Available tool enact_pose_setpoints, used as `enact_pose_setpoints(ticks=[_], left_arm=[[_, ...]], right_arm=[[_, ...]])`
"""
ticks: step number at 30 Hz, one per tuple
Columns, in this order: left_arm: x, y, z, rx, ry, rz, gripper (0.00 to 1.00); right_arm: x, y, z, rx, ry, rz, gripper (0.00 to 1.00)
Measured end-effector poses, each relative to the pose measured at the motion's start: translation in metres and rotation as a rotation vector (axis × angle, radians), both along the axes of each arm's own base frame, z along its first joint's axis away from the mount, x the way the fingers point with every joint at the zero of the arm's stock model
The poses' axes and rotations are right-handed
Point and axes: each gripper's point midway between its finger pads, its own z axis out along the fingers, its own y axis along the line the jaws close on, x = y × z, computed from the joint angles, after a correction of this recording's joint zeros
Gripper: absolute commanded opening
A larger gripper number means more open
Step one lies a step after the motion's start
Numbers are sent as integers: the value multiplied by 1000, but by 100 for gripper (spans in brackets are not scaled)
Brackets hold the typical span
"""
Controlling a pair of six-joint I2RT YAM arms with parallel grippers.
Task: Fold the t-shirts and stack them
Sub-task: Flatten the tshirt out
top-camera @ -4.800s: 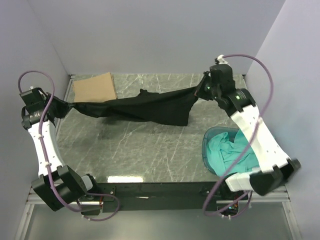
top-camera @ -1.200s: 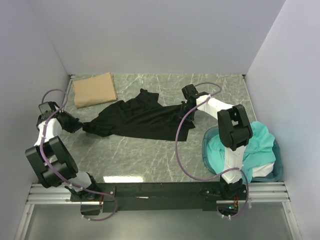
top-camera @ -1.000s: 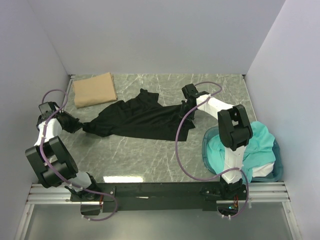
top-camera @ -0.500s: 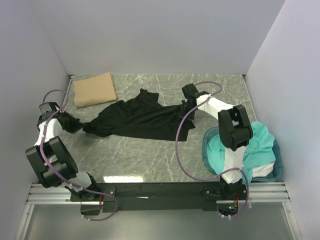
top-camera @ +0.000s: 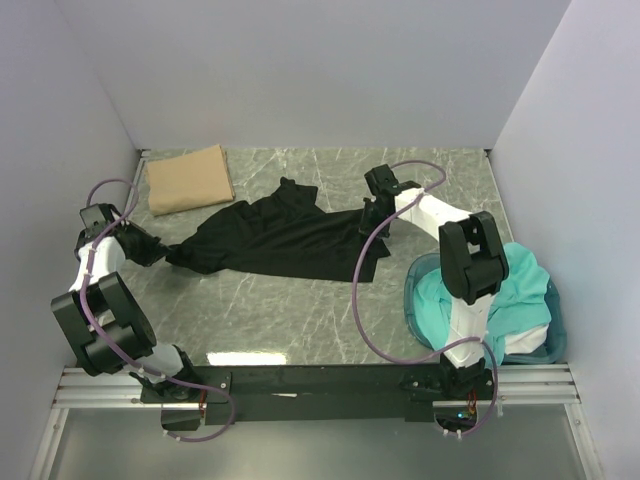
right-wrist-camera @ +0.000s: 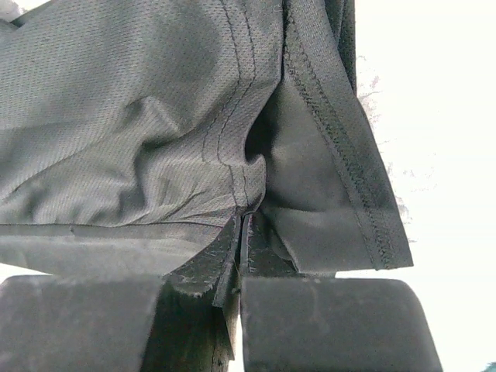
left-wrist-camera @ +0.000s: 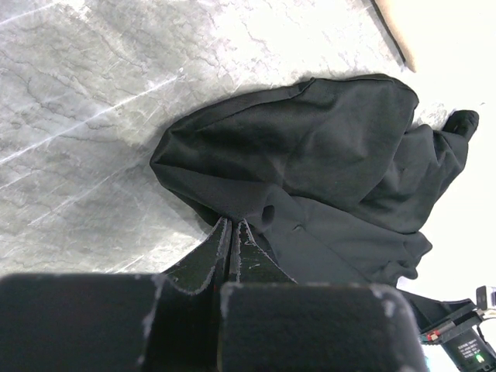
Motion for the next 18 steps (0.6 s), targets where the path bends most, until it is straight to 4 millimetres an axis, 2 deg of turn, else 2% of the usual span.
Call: enact_pose_setpoints(ticks=[3, 5, 8, 10, 13, 15, 18], left_arm=[[0, -2, 0, 1, 0, -5, 1], [2, -5, 0, 1, -1, -14, 1], [7, -14, 2, 0, -6, -30, 1], [13, -21, 6, -3, -18, -36, 1], [32, -26, 29, -3, -71, -25, 1], [48, -25, 51, 8, -126, -13, 1], [80, -17, 103, 38, -252, 17, 1]], right_arm=[[0, 0, 6, 3, -11, 0, 0], [2, 0, 18, 8, -29, 1, 0], [12, 3, 47, 26, -90, 4, 0], [23, 6, 75, 46, -155, 5, 0], [34, 8, 116, 83, -242, -2, 0], [40, 6, 140, 103, -289, -10, 0], [51, -3, 178, 129, -361, -37, 0]])
